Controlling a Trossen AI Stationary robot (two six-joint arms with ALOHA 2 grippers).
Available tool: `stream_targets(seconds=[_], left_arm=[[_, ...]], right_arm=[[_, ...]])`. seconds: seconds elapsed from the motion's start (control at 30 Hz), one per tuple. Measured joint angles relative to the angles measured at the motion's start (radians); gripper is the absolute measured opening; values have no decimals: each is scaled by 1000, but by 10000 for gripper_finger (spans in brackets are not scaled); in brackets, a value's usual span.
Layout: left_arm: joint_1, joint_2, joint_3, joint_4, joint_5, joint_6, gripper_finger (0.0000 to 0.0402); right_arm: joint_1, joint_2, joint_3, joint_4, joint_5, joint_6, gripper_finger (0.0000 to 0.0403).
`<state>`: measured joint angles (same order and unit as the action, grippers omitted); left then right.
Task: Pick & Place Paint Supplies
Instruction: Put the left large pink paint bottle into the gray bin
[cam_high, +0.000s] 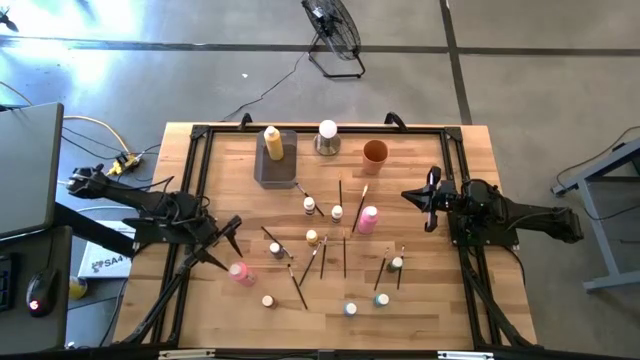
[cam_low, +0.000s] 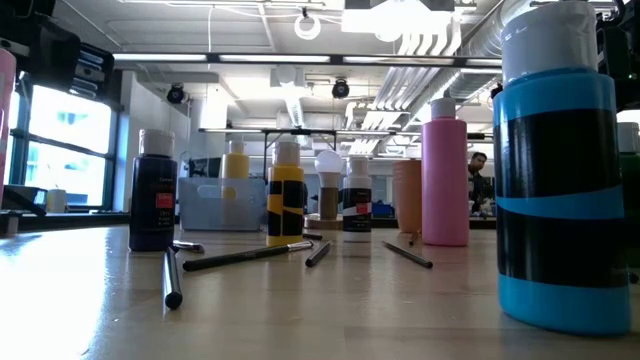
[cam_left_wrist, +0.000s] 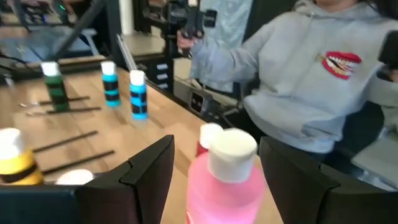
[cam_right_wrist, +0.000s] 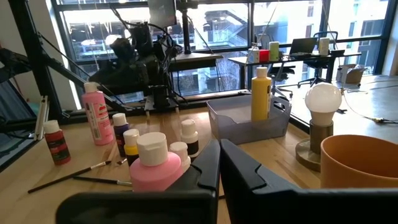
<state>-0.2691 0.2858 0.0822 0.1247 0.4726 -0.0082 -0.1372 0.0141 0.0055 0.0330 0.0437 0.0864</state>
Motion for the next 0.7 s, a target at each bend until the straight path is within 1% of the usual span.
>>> stream_targets(seconds=[0.2, 0.4, 0.5, 0.7], left_arm=[[0, 58, 0, 67, 6, 1, 234], [0, 100, 0, 69, 30, 5, 234], [0, 116, 0, 69, 65, 28, 234], [0, 126, 0, 109, 68, 45, 234]], right_arm=[[0, 0, 0, 0, 1, 0, 4], [0, 0, 0, 0, 1, 0, 4], [0, 0, 0, 0, 2, 0, 4], [0, 0, 0, 0, 2, 0, 4]])
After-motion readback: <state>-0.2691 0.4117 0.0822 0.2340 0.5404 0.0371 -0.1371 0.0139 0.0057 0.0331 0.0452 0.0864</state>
